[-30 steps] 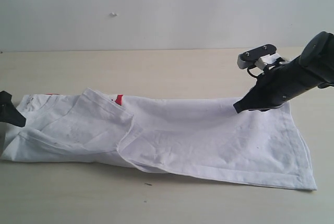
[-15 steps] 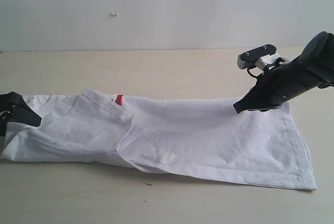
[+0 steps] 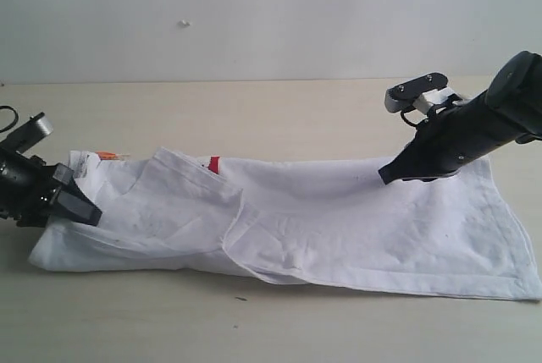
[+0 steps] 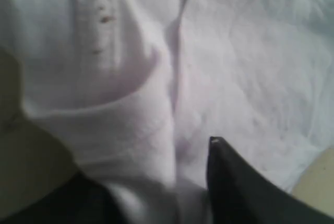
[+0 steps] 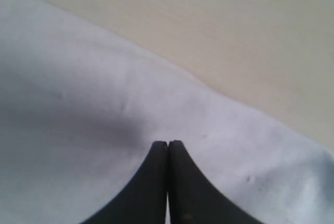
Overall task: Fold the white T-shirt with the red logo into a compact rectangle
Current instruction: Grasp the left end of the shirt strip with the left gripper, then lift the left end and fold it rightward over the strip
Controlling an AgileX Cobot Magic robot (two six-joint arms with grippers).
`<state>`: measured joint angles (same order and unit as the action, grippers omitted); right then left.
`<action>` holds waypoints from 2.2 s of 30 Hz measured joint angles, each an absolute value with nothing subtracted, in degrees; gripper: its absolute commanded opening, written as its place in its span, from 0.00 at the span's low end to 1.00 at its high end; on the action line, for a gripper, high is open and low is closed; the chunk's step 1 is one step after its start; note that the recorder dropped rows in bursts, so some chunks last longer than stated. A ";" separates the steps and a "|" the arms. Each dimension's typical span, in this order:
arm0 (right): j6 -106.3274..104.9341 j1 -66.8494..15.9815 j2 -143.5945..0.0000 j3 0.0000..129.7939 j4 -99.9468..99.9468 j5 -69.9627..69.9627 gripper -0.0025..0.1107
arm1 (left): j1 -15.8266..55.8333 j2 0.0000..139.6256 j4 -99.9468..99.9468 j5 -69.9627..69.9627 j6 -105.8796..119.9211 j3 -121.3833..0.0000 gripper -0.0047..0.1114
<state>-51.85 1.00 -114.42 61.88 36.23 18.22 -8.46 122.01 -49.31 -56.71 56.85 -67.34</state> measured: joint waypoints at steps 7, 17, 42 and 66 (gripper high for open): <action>-51.85 1.00 -114.42 61.88 36.23 18.53 0.02 | -7.69 122.68 -47.83 -56.02 56.62 -67.34 0.04; -51.85 1.00 -114.42 61.88 36.23 18.76 0.02 | -10.09 120.84 -41.80 -55.04 52.25 -67.76 0.04; -49.52 1.00 -114.42 61.88 36.23 6.74 0.02 | -16.83 101.95 -48.17 -65.63 49.30 -71.24 0.04; -48.13 4.31 -114.42 61.88 36.23 8.50 0.02 | 25.28 100.36 -65.72 -44.53 50.11 -74.96 0.04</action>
<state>-48.13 4.31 -114.42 61.88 36.23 8.50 25.28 100.36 -65.72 -44.53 50.11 -74.96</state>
